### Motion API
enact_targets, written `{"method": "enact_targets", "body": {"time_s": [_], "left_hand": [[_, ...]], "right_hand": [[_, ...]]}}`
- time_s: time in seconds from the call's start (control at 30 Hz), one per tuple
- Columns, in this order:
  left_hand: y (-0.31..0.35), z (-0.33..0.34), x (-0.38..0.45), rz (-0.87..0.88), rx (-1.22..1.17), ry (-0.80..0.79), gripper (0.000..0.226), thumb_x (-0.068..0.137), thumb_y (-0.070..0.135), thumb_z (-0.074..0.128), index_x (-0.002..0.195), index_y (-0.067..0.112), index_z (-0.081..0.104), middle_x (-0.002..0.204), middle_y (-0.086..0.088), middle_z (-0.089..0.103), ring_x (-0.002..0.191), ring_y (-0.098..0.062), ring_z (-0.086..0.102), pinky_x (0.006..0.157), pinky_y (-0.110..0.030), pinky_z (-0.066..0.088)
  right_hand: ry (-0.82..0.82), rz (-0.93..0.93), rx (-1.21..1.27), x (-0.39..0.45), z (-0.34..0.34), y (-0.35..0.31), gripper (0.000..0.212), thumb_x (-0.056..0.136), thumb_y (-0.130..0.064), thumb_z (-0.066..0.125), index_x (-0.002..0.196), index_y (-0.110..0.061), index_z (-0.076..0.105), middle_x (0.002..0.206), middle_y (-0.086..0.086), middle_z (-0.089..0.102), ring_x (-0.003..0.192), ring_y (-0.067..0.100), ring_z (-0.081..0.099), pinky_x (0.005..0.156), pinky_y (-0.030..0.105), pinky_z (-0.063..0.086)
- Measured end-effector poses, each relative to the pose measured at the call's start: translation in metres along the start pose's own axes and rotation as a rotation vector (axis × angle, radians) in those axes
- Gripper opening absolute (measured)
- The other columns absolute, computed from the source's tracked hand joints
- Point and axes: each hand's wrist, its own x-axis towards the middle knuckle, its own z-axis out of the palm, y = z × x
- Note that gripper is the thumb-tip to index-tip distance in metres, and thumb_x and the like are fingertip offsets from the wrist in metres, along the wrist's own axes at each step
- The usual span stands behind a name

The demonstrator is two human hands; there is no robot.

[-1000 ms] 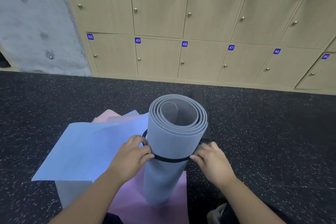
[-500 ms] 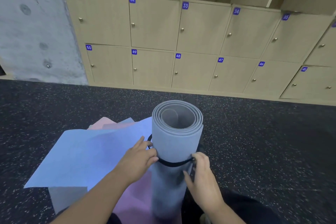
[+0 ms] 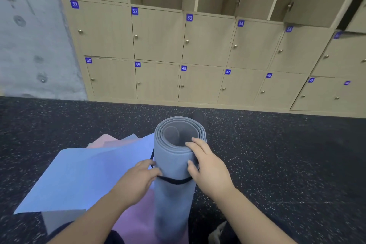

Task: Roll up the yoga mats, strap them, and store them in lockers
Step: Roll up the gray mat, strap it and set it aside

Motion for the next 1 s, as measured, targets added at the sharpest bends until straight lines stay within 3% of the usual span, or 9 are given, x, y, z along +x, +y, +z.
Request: {"method": "enact_targets", "body": {"time_s": [0.2,0.3,0.4,0.47,0.6,0.7,0.83,0.93,1.0], "left_hand": [[0.007,0.000,-0.017,0.028,0.003,0.021,0.036,0.102,0.021,0.035,0.126,0.043,0.049,0.146,0.013,0.026,0.132,-0.011,0.031,0.093,-0.017,0.030],[0.011,0.001,-0.026,0.058,-0.068,0.071,0.040,0.099,0.018,0.039,0.115,0.054,0.040,0.136,0.026,0.021,0.126,-0.005,0.037,0.091,-0.020,0.038],[0.021,-0.013,-0.028,0.064,-0.074,0.182,0.032,0.098,0.020,0.045,0.114,0.047,0.042,0.138,0.024,0.017,0.106,0.004,0.041,0.079,-0.022,0.044],[0.028,-0.026,-0.026,0.035,-0.049,0.251,0.035,0.096,0.025,0.053,0.126,0.038,0.042,0.148,0.013,0.015,0.092,-0.003,0.047,0.071,-0.024,0.043],[0.042,-0.045,-0.023,0.019,-0.051,0.217,0.075,0.091,0.037,0.062,0.146,0.049,0.012,0.156,0.012,-0.008,0.109,-0.013,0.053,0.075,-0.024,0.043],[0.053,-0.050,-0.024,0.050,0.010,0.092,0.079,0.088,0.033,0.066,0.144,0.054,0.015,0.156,0.016,-0.015,0.119,-0.012,0.050,0.089,-0.025,0.045],[0.062,-0.044,-0.026,0.108,0.137,0.085,0.049,0.088,0.026,0.064,0.130,0.037,0.040,0.159,0.014,-0.002,0.118,-0.017,0.051,0.088,-0.033,0.047],[0.075,-0.039,-0.027,0.175,0.218,0.081,0.039,0.086,0.026,0.064,0.120,0.029,0.043,0.154,0.015,0.019,0.115,-0.021,0.050,0.090,-0.034,0.043],[0.083,-0.038,-0.027,0.182,0.262,0.089,0.038,0.085,0.024,0.064,0.116,0.026,0.043,0.138,0.014,0.034,0.104,-0.021,0.052,0.084,-0.033,0.041]], "right_hand": [[-0.027,0.020,-0.034,-0.012,0.001,-0.002,0.047,0.095,-0.028,0.045,0.140,-0.033,0.035,0.155,-0.024,0.012,0.091,0.018,0.061,0.080,0.029,0.045],[-0.035,0.029,-0.013,-0.018,0.000,-0.002,0.047,0.095,-0.026,0.044,0.141,-0.032,0.034,0.155,-0.023,0.011,0.097,0.020,0.060,0.083,0.030,0.045],[-0.034,0.051,0.027,-0.022,-0.004,0.001,0.049,0.095,-0.024,0.046,0.142,-0.030,0.034,0.156,-0.022,0.011,0.090,0.016,0.060,0.081,0.028,0.044],[-0.055,0.046,0.036,-0.025,-0.007,0.001,0.051,0.095,-0.024,0.048,0.143,-0.031,0.034,0.155,-0.023,0.010,0.079,0.011,0.055,0.079,0.026,0.044],[-0.079,0.011,0.024,-0.038,-0.008,-0.008,0.053,0.094,-0.025,0.050,0.143,-0.030,0.033,0.155,-0.023,0.009,0.085,0.015,0.058,0.083,0.027,0.044],[-0.087,-0.026,-0.001,-0.050,-0.010,-0.014,0.049,0.093,-0.029,0.051,0.140,-0.029,0.035,0.154,-0.021,0.012,0.097,0.017,0.060,0.087,0.029,0.043],[-0.084,-0.021,-0.038,-0.067,-0.018,-0.011,0.042,0.090,-0.030,0.053,0.130,-0.027,0.040,0.152,-0.018,0.017,0.101,0.023,0.059,0.086,0.031,0.043],[-0.088,-0.001,-0.059,-0.080,-0.023,-0.008,0.038,0.087,-0.031,0.054,0.123,-0.025,0.040,0.152,-0.018,0.019,0.102,0.026,0.059,0.083,0.032,0.042],[-0.088,-0.007,-0.064,-0.086,-0.025,-0.007,0.042,0.088,-0.031,0.055,0.127,-0.026,0.039,0.151,-0.017,0.020,0.106,0.026,0.058,0.085,0.032,0.042]]}}
